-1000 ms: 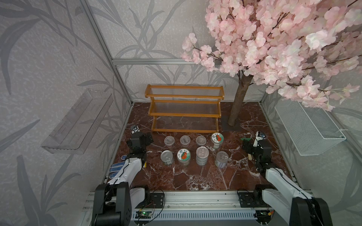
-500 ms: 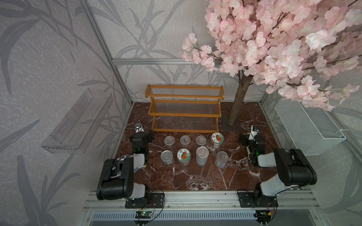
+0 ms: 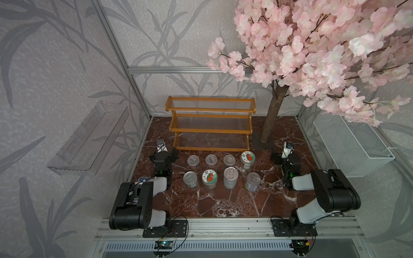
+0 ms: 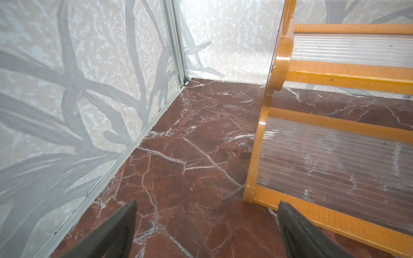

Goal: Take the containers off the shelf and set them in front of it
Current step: Reset both arms

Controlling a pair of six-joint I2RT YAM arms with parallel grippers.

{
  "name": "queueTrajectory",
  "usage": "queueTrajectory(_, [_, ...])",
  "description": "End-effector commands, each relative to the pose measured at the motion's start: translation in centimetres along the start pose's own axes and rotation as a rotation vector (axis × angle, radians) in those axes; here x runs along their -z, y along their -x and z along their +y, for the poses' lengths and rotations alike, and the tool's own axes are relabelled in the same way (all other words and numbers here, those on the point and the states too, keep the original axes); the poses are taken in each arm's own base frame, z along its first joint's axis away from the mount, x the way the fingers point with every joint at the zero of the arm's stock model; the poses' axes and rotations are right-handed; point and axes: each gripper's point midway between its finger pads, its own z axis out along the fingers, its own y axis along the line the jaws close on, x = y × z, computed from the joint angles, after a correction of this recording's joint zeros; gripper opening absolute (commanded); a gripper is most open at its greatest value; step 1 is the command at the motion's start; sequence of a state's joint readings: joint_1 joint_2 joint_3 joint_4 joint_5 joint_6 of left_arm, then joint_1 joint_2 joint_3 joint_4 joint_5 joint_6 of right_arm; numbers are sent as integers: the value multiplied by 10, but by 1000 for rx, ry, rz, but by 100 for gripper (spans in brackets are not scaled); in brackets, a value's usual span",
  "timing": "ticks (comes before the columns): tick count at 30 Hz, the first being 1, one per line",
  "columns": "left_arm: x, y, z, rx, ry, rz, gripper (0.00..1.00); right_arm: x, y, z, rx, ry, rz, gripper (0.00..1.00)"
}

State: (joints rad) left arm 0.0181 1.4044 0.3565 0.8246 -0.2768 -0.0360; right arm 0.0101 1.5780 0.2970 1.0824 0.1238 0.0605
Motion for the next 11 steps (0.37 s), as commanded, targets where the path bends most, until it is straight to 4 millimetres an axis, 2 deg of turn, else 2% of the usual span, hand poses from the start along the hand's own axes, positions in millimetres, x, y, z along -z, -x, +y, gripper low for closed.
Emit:
queueTrajectory(1, [3, 10, 1, 0, 18, -44, 100, 1, 6, 2, 26, -9, -35, 99])
queueTrajectory(5, [16, 16, -9, 76, -59, -133, 100, 1, 5, 8, 42, 14, -25, 99])
queueTrajectory(8, [10, 13, -19, 48, -71, -161, 100, -2, 5, 10, 50, 26, -15, 99])
queueTrajectory(11, [13, 11, -18, 49, -73, -159, 100, -2, 6, 11, 52, 32, -18, 99])
